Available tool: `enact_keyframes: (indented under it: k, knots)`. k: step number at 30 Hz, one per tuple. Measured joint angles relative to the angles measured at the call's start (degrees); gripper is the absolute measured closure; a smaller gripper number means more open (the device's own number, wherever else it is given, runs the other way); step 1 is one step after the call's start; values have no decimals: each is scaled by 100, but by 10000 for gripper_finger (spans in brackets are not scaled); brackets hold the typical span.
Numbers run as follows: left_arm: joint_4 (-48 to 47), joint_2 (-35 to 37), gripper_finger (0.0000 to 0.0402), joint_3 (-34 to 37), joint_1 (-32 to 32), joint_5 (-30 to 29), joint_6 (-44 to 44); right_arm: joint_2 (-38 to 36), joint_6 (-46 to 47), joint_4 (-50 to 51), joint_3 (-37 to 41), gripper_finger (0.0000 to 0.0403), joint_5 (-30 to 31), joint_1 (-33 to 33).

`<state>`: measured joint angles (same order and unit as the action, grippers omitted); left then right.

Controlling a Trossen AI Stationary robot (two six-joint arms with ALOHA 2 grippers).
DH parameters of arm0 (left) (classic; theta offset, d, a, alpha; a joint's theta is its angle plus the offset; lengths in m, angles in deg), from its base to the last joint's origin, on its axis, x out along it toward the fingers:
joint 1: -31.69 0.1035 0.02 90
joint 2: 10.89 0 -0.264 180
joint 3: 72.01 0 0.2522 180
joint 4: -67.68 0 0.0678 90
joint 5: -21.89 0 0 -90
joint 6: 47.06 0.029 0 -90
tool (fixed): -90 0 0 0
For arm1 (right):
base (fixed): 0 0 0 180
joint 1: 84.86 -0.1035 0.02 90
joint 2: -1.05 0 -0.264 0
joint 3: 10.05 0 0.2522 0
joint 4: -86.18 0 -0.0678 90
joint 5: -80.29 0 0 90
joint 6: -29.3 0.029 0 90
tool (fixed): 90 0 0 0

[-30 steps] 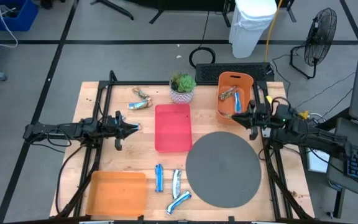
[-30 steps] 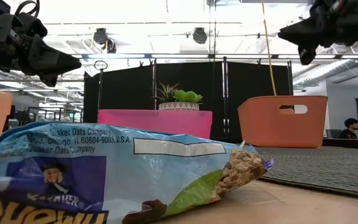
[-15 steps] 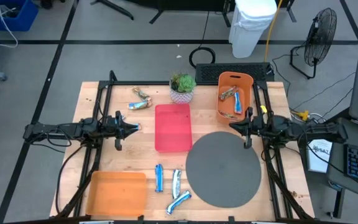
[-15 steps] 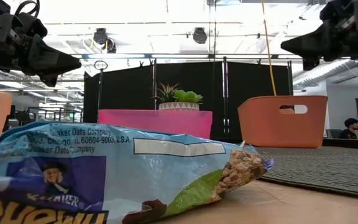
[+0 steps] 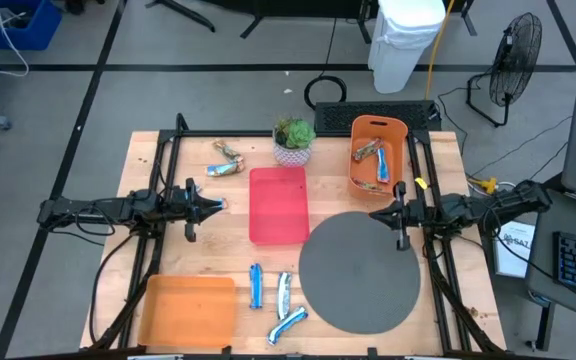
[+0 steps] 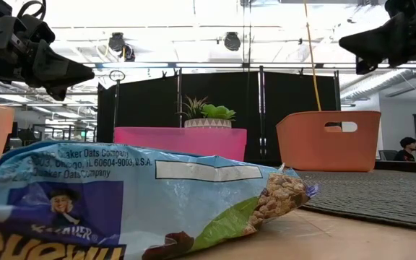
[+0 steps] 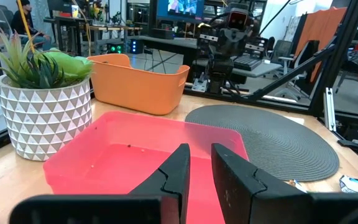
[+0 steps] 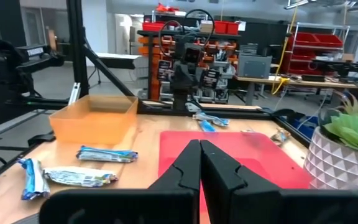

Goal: Pick and place Granola Bars by type
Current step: Put the blue/orange granola bar into the pink bin

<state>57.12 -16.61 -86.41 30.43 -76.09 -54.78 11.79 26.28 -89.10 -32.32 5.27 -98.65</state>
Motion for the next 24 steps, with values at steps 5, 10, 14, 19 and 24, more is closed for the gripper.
enact_keyframes:
  k: [5, 10, 14, 19, 24]
  knots:
    - [0, -1, 330, 0, 0, 0, 0, 0, 37, -6, 0, 403, -24, -80]
    - [0, 0, 330, 0, 0, 0, -1, 1, 168, -371, 120, 403, -611, -110]
    - [0, 0, 330, 0, 0, 0, -2, 13, 100, -1118, 542, 403, -785, -112]
    - [0, 0, 330, 0, -2, -2, -1, 5, 144, -1227, 739, 403, -790, -112]
    - [-2, -2, 330, 0, -1, 0, -2, 3, -173, -1048, 744, 403, -931, -112]
